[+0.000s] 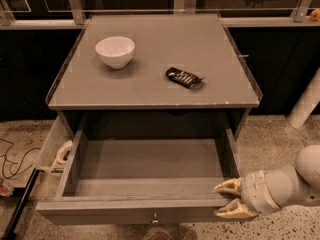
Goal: Open top drawer
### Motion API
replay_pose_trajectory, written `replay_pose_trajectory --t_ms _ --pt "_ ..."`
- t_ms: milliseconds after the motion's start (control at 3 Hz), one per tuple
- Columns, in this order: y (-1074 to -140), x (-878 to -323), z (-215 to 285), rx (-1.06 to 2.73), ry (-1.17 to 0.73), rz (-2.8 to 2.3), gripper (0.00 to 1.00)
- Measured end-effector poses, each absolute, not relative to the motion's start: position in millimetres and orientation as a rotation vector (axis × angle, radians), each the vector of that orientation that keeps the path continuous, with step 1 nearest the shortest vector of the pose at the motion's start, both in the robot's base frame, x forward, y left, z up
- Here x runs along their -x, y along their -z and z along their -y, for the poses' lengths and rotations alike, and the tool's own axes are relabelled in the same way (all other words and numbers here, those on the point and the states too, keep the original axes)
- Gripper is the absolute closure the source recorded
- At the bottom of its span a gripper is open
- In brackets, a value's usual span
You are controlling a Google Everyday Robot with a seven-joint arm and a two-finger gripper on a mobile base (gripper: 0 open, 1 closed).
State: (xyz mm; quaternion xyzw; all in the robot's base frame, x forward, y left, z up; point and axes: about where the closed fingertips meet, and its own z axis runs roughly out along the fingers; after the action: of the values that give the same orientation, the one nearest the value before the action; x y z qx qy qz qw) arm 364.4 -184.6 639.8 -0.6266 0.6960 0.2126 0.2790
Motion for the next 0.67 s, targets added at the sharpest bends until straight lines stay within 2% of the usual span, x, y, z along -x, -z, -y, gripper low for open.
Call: replay_pose_trajectory --t_ms 667 --pt "-639.8 -364.3 184.5 1.681 -0.571 -1.866 0.57"
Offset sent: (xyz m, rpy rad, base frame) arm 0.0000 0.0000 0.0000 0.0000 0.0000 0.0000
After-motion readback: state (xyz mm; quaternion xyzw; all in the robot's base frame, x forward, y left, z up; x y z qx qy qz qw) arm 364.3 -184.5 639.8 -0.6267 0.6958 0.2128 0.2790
